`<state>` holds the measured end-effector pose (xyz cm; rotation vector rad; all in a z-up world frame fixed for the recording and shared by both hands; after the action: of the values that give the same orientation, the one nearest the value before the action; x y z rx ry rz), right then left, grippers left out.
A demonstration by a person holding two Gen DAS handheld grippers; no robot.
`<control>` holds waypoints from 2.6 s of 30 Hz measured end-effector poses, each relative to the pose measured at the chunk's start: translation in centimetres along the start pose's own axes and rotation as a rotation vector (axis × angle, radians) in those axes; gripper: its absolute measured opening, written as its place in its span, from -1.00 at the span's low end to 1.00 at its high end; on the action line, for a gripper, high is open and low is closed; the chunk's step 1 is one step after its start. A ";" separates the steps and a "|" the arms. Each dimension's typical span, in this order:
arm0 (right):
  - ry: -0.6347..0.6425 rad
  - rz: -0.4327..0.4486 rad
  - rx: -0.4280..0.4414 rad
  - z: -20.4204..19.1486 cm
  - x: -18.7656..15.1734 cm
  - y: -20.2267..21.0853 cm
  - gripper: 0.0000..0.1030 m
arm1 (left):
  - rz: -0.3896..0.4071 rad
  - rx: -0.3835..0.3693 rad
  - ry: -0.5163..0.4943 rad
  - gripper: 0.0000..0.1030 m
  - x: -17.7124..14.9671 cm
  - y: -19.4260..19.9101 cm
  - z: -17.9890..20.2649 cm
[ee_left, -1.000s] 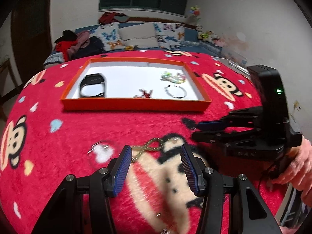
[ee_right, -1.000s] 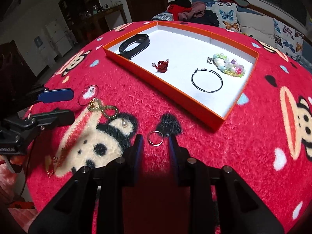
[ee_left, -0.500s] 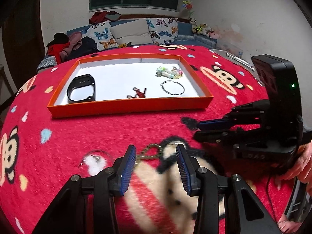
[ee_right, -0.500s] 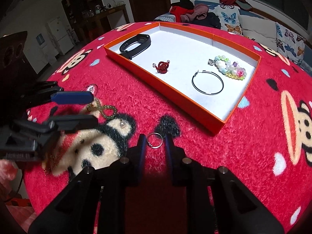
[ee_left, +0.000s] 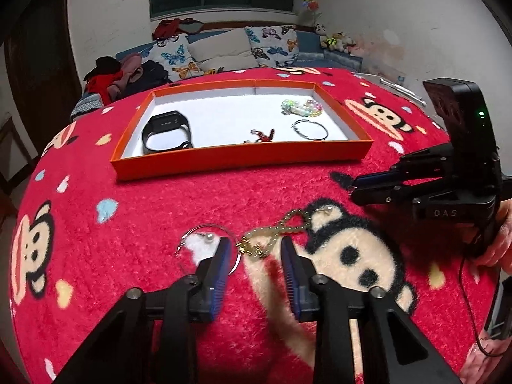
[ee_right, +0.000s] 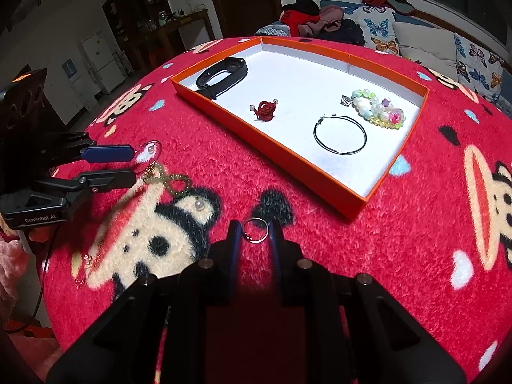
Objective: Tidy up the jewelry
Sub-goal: 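Close the right tool on the silver ring while the left tool grasps the gold chain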
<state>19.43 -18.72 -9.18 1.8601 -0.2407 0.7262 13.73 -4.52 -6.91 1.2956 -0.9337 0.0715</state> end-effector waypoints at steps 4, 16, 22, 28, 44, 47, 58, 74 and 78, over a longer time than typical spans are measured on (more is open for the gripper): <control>-0.004 0.001 0.002 0.0 0.1 0.0 -0.65 | -0.008 0.020 0.015 -0.61 0.3 -0.7 -0.1; -0.019 0.003 0.019 0.1 0.1 -0.1 -0.64 | -0.028 0.046 -0.061 -0.62 0.6 -2.4 1.6; -0.018 0.003 0.018 0.1 0.1 0.0 -0.64 | -0.020 -0.016 -0.076 -0.62 0.8 -2.7 3.2; -0.019 0.004 0.019 0.1 0.1 0.0 -0.64 | 0.021 -0.043 -0.062 -0.62 1.2 -1.1 3.1; -0.027 0.009 0.022 0.1 0.1 0.1 -0.63 | -0.039 0.043 0.009 -0.62 0.3 -1.8 0.6; -0.030 0.011 0.027 0.1 0.1 0.1 -0.63 | -0.040 0.048 0.014 -0.62 0.3 -2.1 0.6; -0.036 0.014 0.034 0.3 0.0 0.1 -0.62 | -0.039 0.043 -0.028 -0.62 0.5 -2.4 2.0; -0.035 0.016 0.033 0.1 0.0 0.0 -0.62 | -0.052 0.068 -0.032 -0.62 -0.4 -1.7 2.1; -0.035 0.019 0.030 0.1 0.1 -0.1 -0.62 | -0.042 0.065 -0.038 -0.62 -0.4 -1.8 2.3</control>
<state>19.59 -18.77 -9.27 1.9030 -0.2714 0.7138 13.16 -6.80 -8.62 1.3807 -0.9424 0.0449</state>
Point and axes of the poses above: each gripper's, at about its wrist camera, not at the fingertips, and y roughly against the way its jaws point, z to its right, x to its top, the point moved 5 cm from there along -y, roughly the way its jaws point, and after that the axes turned 6 degrees about -y, right-handed, at the moved point
